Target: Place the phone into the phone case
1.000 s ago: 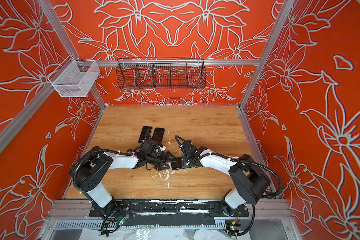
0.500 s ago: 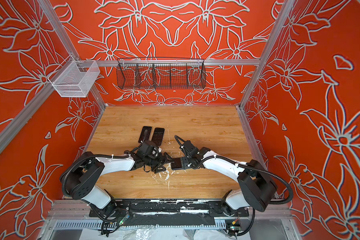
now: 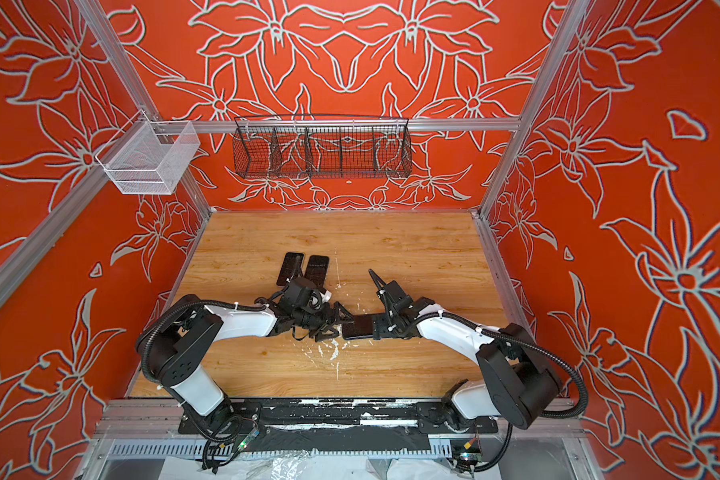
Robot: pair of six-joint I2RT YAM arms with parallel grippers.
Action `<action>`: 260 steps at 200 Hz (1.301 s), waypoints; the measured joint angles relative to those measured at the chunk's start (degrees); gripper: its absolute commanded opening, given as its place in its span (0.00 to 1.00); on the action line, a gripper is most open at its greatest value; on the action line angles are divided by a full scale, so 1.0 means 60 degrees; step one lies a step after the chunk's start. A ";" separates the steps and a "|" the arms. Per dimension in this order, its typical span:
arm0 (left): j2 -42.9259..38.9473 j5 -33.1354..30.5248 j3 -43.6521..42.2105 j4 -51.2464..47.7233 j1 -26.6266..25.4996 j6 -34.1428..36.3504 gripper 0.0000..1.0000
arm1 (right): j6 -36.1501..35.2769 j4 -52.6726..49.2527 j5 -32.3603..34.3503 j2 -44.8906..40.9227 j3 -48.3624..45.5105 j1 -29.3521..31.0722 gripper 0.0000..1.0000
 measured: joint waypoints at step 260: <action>0.1388 0.1308 -0.1144 0.4437 0.0554 -0.0302 0.74 | 0.0055 0.3268 -0.3854 -0.1555 -0.1249 -0.1260 0.74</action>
